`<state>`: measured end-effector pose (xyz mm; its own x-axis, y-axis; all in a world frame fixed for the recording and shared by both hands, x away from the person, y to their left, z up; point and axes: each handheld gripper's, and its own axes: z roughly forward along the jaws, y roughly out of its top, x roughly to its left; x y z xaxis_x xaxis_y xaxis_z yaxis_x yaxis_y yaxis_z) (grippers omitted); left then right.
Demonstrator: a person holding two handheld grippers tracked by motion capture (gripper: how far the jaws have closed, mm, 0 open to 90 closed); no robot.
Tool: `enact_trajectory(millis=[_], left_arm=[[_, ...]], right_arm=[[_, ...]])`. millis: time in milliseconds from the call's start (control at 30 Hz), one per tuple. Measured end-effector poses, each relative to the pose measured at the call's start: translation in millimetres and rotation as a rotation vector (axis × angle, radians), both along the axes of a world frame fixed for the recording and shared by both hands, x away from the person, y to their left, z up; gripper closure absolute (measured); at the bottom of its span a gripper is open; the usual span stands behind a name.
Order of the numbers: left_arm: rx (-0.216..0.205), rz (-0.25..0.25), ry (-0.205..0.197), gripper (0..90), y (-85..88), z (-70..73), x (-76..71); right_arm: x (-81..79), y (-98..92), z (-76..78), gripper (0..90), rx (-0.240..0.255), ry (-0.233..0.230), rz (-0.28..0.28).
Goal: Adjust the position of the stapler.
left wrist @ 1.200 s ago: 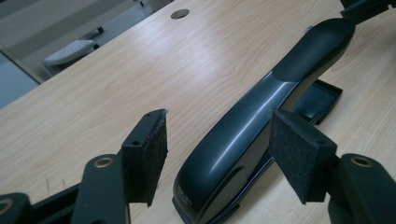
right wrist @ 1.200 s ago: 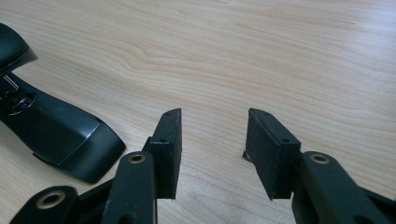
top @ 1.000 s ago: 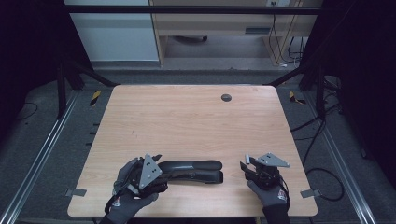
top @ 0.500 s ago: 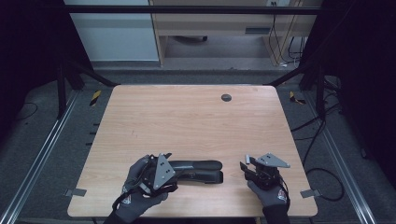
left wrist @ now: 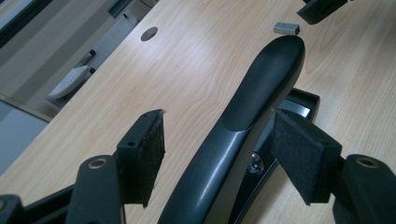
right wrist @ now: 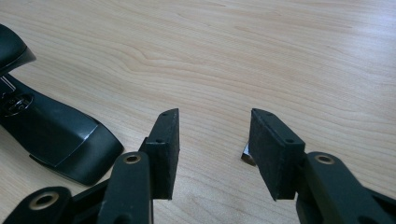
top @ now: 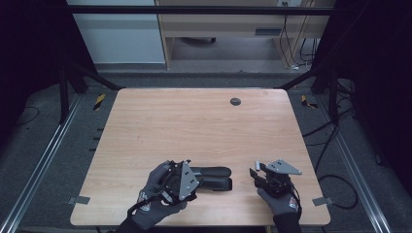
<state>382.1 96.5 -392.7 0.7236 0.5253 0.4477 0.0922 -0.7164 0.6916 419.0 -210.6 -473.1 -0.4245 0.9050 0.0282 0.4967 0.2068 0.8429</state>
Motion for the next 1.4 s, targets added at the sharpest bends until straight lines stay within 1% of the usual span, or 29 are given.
enact_trajectory(millis=[100,133,233,300,400,500,567,633,733,800,867,933,1033,1067,1100,1133,1167,1233,1267,1400], left_arm=[[0.019,-0.008,-0.005,34.1,-4.3,-1.2,-0.7],[0.035,-0.014,-0.008,33.9,-6.8,-1.8,-1.0],[0.041,-0.016,-0.01,33.8,-9.2,-2.7,-1.4],[0.056,-0.02,-0.015,33.5,-12.3,-3.1,-2.3],[0.064,-0.023,-0.02,33.2,-14.5,-3.8,-2.8],[0.091,-0.027,-0.034,33.0,-18.6,-5.9,-4.2],[0.094,-0.029,-0.035,32.9,-19.7,-6.9,-4.8],[0.111,-0.032,-0.042,32.8,-23.1,-9.3,-5.7],[0.122,-0.036,-0.045,32.6,-26.4,-11.3,-5.9],[0.122,-0.037,-0.045,32.6,-27.6,-11.9,-5.9],[0.139,-0.042,-0.049,32.5,-31.3,-14.0,-6.0],[0.143,-0.043,-0.052,32.5,-32.6,-15.0,-6.0],[0.16,-0.045,-0.062,32.3,-36.9,-18.3,-6.6],[0.175,-0.047,-0.06,32.3,-38.0,-18.5,-6.9],[0.17,-0.048,-0.062,32.2,-39.6,-20.0,-7.0],[0.18,-0.049,-0.071,32.1,-42.3,-22.2,-7.1],[0.18,-0.049,-0.071,32.0,-42.3,-22.2,-7.1],[0.193,-0.05,-0.077,32.0,-44.9,-24.2,-7.2],[0.209,-0.053,-0.083,32.0,-47.2,-25.4,-7.2],[0.215,-0.058,-0.085,32.0,-50.7,-27.8,-6.4]], right_arm=[[0.2,-0.2,0.0,53.7,0.0,0.001,-0.001],[0.2,-0.1,-0.1,53.7,0.001,0.002,-0.001],[0.4,-0.2,-0.3,53.7,-0.001,0.001,0.0],[0.1,-0.2,0.1,53.7,0.004,0.004,0.0],[0.1,-0.2,0.1,53.7,0.005,0.004,0.0],[0.1,-0.1,0.1,53.7,0.006,0.006,0.002],[0.1,-0.2,0.0,53.7,0.003,0.004,0.003],[0.0,0.3,-0.1,53.7,0.004,0.006,0.004],[0.3,0.3,-0.3,53.7,0.002,0.005,0.005],[0.3,0.4,-0.3,53.7,0.003,0.005,0.003],[0.1,0.2,-0.1,53.7,0.004,0.006,0.006],[0.1,0.3,-0.1,53.8,0.006,0.006,0.007],[0.2,0.5,-0.2,53.8,0.006,0.009,0.006],[0.2,0.5,-0.3,53.8,0.005,0.009,0.007],[0.2,0.6,-0.3,53.8,0.005,0.01,0.007],[0.2,0.6,-0.3,53.8,0.004,0.009,0.008],[0.1,0.6,-0.2,53.8,0.005,0.01,0.008],[0.0,0.6,-0.2,53.8,0.007,0.01,0.008],[0.0,0.7,-0.1,53.9,0.008,0.011,0.007],[-0.1,0.6,-0.1,55.0,0.013,0.01,0.012]])
